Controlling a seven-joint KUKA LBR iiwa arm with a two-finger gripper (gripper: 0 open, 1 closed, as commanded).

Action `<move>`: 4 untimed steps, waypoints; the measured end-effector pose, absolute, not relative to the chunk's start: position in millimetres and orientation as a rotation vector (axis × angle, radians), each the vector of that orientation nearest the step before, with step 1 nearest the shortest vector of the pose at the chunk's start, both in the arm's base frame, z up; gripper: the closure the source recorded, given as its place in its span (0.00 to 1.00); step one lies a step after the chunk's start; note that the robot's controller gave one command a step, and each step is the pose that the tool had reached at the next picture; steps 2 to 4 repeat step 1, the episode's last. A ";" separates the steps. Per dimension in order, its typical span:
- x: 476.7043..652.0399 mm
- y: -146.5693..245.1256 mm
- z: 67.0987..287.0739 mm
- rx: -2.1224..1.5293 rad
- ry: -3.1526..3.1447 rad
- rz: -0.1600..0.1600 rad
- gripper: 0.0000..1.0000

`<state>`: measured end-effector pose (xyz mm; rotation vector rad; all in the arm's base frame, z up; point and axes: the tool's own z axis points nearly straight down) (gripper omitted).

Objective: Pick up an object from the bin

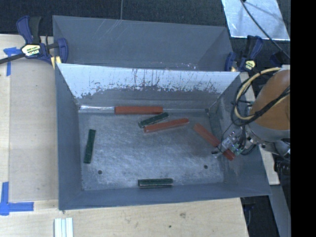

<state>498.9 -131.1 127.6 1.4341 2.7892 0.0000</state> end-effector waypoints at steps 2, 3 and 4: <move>500.7 -132.2 190.7 1.429 2.788 0.002 1.00; 500.7 -132.2 190.7 1.429 2.788 0.002 1.00; 500.7 -132.2 190.7 1.429 2.788 0.002 1.00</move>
Offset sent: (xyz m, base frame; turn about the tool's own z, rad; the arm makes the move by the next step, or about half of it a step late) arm 0.0000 0.0001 0.0593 0.0000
